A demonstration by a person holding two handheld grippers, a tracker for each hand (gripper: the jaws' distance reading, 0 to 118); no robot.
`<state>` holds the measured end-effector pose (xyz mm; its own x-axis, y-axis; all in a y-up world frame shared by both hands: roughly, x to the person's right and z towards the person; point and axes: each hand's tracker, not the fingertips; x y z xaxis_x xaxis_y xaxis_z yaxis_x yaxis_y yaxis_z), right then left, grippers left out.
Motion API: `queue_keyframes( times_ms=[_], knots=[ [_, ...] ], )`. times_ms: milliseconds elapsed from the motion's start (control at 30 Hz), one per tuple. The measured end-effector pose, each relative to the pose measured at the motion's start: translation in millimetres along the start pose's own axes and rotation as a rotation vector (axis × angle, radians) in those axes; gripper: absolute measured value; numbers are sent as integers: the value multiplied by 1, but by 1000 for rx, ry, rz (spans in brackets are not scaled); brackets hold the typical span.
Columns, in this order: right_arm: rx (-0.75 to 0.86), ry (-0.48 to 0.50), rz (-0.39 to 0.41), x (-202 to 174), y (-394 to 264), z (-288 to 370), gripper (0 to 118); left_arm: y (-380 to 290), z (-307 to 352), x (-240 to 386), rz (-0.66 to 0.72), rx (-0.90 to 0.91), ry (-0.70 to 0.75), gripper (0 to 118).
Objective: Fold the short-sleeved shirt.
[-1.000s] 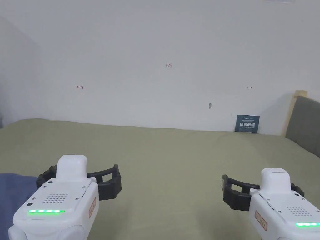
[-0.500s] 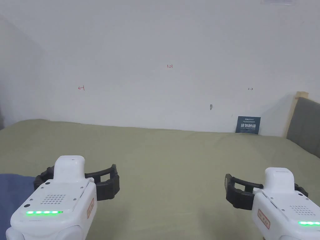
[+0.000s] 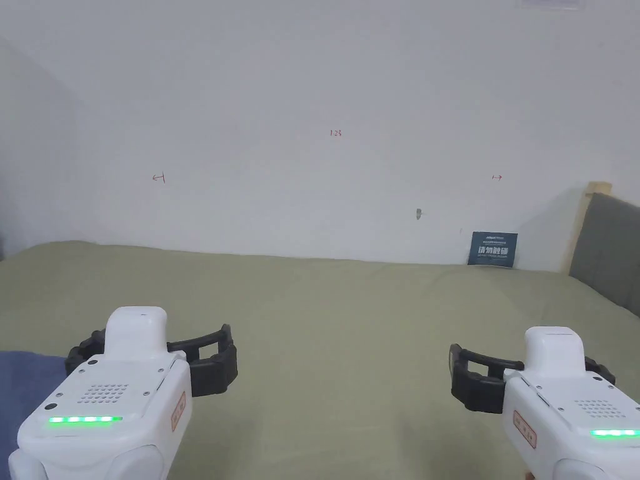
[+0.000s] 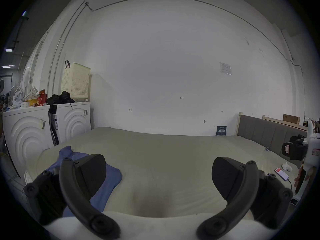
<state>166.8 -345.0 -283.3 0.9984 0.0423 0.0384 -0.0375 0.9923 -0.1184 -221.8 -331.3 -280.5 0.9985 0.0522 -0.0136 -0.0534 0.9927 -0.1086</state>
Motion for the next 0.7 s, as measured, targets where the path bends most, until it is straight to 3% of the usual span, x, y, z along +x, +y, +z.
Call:
queue_keyframes(
  times_ms=[300, 700],
  knots=[
    [-12, 21, 32, -3, -1, -3, 118, 1, -5, 1, -5, -4, 11, 118],
    [6, 15, 4, 3, 1, -2, 118, -1, -8, -1, 8, 1, -3, 118]
  ],
)
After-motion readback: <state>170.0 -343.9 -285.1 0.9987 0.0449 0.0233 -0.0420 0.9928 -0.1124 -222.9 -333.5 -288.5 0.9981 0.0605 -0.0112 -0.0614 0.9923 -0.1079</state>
